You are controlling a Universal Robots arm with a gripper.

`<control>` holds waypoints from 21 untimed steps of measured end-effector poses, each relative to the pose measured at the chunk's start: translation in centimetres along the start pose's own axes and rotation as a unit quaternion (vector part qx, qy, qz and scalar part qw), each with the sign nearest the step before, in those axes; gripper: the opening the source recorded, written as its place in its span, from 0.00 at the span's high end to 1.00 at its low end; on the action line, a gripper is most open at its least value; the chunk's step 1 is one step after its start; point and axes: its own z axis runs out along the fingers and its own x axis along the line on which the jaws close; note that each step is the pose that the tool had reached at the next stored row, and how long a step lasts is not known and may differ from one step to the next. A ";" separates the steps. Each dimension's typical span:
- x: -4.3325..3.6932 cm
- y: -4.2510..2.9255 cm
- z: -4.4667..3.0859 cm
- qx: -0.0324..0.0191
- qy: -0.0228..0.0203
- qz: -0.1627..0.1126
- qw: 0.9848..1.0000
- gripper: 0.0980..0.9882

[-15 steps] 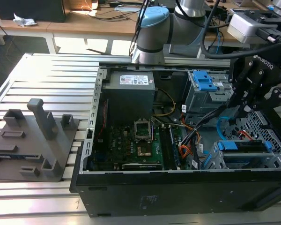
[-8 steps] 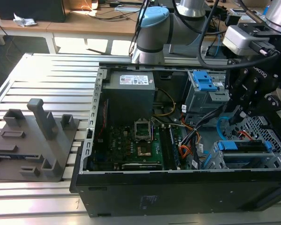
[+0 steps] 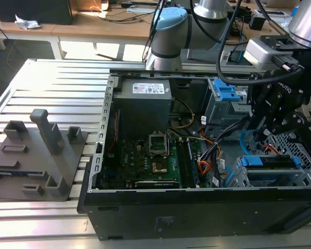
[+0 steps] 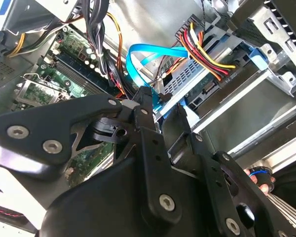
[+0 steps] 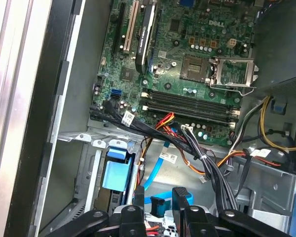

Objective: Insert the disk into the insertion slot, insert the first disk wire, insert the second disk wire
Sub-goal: 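Insert the second disk wire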

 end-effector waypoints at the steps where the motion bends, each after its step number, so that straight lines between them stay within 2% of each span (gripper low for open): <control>1: 0.00 0.00 0.00 0.000 0.000 0.000 1.000 0.70; 3: 0.00 0.00 0.00 0.000 0.000 0.000 1.000 0.72; 4: 0.00 0.00 0.00 0.000 0.000 0.000 1.000 0.87; 5: 0.00 0.00 0.00 0.000 0.001 0.000 1.000 0.93; 8: 0.11 0.02 0.01 0.000 0.001 0.000 1.000 0.93; 11: 1.47 0.25 0.11 0.000 0.002 0.000 1.000 0.93; 17: 3.39 0.60 0.31 -0.001 0.004 0.000 1.000 0.93; 19: 3.62 0.63 0.49 -0.001 0.004 0.004 1.000 0.93; 21: 3.62 0.61 0.86 -0.002 0.003 0.027 1.000 0.93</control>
